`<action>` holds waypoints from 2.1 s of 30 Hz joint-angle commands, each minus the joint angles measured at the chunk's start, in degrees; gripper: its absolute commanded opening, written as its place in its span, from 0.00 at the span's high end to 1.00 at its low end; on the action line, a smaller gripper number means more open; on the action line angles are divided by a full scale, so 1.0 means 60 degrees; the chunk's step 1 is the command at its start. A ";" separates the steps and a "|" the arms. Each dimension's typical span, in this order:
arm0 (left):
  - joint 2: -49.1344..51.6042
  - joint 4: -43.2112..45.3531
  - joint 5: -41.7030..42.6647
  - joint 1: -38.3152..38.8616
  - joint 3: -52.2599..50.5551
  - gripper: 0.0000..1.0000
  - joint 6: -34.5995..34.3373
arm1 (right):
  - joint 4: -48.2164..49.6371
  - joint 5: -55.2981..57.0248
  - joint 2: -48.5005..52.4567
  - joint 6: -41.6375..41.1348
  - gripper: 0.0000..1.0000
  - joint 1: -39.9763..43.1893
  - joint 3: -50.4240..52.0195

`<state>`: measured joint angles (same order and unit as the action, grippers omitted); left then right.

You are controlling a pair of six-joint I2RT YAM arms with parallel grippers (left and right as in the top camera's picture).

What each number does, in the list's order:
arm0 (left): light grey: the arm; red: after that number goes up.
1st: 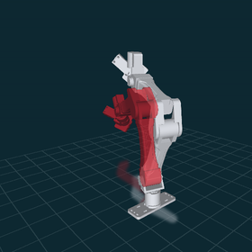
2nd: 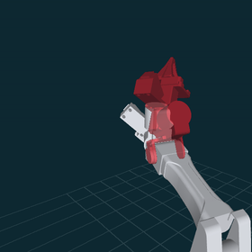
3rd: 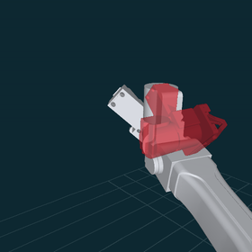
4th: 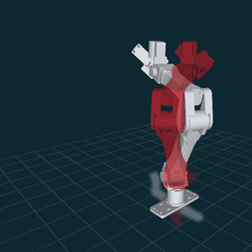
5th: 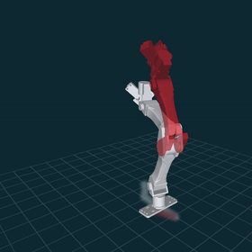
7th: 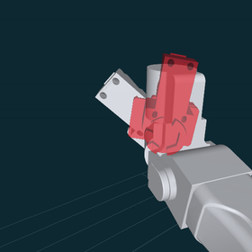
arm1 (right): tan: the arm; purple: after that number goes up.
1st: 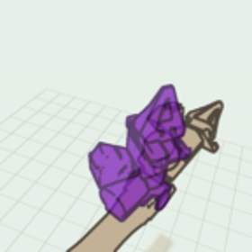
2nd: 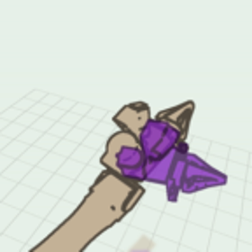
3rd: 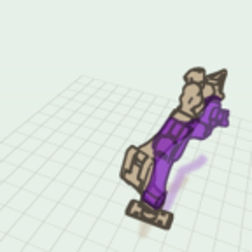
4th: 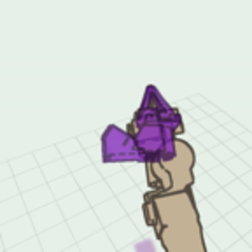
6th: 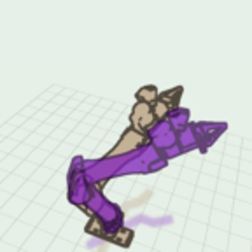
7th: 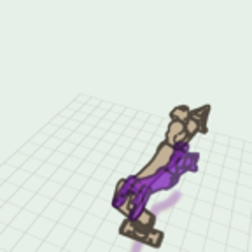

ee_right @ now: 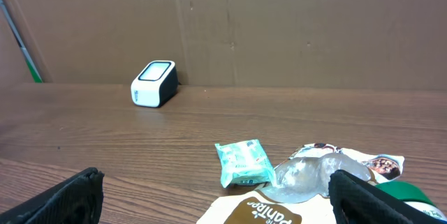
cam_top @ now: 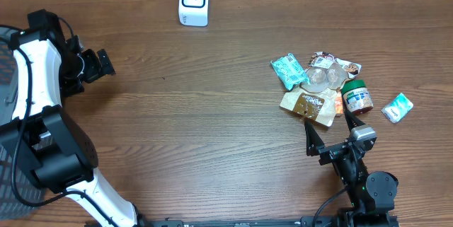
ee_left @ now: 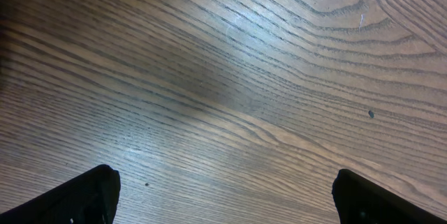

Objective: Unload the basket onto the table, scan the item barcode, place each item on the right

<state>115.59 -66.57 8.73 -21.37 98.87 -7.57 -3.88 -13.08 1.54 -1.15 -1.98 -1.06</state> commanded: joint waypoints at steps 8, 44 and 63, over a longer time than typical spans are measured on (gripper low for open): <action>-0.0109 -0.0004 0.0004 0.0131 -0.0040 0.00 -0.0098 | 0.0069 0.0069 -0.0113 -0.0033 0.00 -0.0062 0.0102; -1.7358 0.9803 -0.0907 0.2626 -1.4396 0.01 -0.0025 | 0.0069 0.0069 -0.0113 -0.0033 0.00 -0.0062 0.0102; -1.9223 1.0408 -0.2014 0.2630 -1.6429 0.00 0.0080 | 0.0069 0.0069 -0.0113 -0.0033 0.00 -0.0062 0.0102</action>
<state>0.97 -4.43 -2.33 -5.65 0.58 -7.55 -3.86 -13.06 1.32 -1.30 -1.98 -1.06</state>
